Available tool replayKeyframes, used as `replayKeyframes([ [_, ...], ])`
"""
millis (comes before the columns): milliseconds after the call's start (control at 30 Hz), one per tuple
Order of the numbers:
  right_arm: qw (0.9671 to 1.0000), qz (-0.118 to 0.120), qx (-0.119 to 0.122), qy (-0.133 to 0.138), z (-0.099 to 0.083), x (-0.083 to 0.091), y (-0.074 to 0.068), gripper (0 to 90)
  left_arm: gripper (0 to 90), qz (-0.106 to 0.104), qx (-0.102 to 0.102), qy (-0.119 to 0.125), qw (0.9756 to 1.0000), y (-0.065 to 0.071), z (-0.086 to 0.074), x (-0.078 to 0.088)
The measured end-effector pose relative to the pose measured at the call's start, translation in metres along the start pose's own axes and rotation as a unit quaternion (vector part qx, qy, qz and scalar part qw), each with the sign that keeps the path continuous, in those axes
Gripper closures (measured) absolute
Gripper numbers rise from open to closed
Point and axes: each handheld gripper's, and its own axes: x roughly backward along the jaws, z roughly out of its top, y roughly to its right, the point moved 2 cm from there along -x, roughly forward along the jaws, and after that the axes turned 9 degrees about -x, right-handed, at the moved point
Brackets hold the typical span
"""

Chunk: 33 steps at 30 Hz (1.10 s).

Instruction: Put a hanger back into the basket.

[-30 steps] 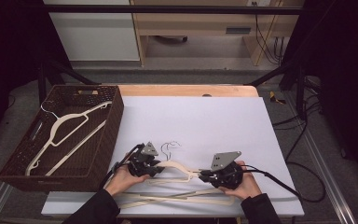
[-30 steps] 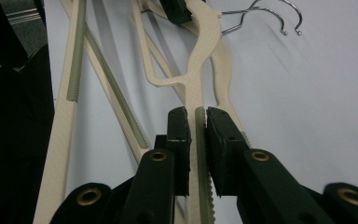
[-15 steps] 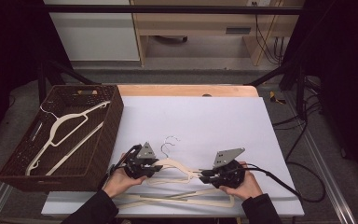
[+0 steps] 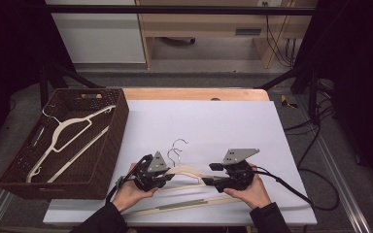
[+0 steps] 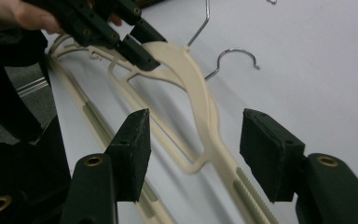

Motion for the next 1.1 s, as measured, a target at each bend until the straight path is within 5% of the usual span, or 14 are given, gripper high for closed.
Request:
replayKeyframes([
  [267,0.9998,0.016,-0.001,-0.01,0.014,-0.027,-0.009,40.2,75.1,0.004,-0.014,0.024,0.9996,0.007,0.005,0.006],
  [433,0.9994,0.015,0.001,-0.032,0.012,-0.045,-0.003,49.5,75.4,0.0,-0.017,0.038,0.9991,0.012,0.007,0.009],
  [567,0.9984,0.03,0.002,-0.049,0.01,-0.052,0.001,66.7,75.7,-0.009,-0.017,0.04,0.999,0.014,0.008,0.012],
  [800,0.9952,0.073,0.034,-0.056,0.009,-0.046,-0.004,79.2,70.7,-0.041,-0.003,0.055,0.9977,0.01,0.006,0.017],
  [933,0.9914,0.118,0.042,-0.038,0.012,-0.034,-0.011,83.8,63.0,-0.057,0.005,0.051,0.997,0.006,0.006,0.021],
  [1100,0.9894,0.128,0.062,-0.031,0.016,-0.023,-0.017,86.2,66.6,-0.065,0.006,0.056,0.9963,0.003,0.007,0.025],
])
